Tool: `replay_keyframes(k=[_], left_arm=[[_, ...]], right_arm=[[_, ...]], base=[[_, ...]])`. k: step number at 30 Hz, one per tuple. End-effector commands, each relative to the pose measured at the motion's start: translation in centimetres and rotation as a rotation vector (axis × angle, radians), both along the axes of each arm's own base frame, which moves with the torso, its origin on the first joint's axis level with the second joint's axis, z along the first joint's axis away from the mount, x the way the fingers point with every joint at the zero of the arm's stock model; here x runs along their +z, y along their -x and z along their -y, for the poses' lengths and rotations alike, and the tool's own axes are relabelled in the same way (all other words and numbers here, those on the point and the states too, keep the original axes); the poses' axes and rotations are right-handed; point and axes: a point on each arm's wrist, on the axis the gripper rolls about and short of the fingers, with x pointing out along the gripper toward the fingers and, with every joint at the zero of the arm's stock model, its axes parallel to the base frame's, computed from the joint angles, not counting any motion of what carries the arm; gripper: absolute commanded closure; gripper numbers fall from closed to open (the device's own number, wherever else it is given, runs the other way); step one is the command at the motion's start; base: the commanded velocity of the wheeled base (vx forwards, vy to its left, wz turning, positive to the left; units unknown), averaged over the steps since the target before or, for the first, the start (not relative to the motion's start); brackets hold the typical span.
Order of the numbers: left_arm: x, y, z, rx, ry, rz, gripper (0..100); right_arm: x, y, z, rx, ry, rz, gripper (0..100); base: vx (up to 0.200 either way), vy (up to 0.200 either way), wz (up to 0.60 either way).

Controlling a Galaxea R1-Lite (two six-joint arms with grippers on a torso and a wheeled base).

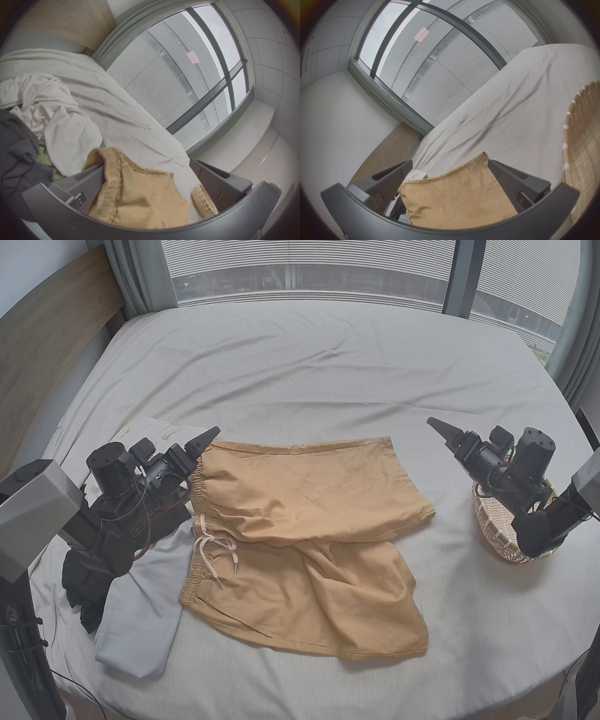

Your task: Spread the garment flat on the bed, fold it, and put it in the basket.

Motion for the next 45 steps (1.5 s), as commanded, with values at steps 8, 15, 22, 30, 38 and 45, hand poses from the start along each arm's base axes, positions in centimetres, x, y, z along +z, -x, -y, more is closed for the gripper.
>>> replay_keyframes(k=[8, 15, 22, 30, 38, 45], left_arm=[[-3.4, 5.8, -2.0, 0.042, -0.108, -0.089, 0], [-3.6, 9.4, -0.6, -0.023, -0.122, -0.114, 0], [-3.7, 9.7, -0.1, -0.04, -0.126, -0.122, 0], [-3.9, 11.0, 1.6, -0.101, -0.139, -0.134, 0], [-4.0, 11.5, 3.2, -0.153, -0.144, -0.137, 0], [-4.1, 11.5, 3.1, -0.152, -0.145, -0.14, 0]], right_arm=[[-4.6, 8.0, -0.9, 0.071, 0.062, -0.171, 0], [-8.9, 9.1, -0.5, 0.067, 0.091, -0.351, 0], [-11.8, 9.4, -0.5, 0.047, 0.115, -0.464, 0], [-14.9, 10.1, -0.9, 0.047, 0.134, -0.513, 0], [-15.4, 9.8, -1.7, 0.063, 0.08, -0.551, 0], [-15.1, 9.1, -2.3, 0.063, -0.027, -0.574, 0]], base=[[0.0, 0.0, 0.0], [0.0, 0.0, 0.0], [0.0, 0.0, 0.0], [0.0, 0.0, 0.0], [0.0, 0.0, 0.0], [0.0, 0.0, 0.0]])
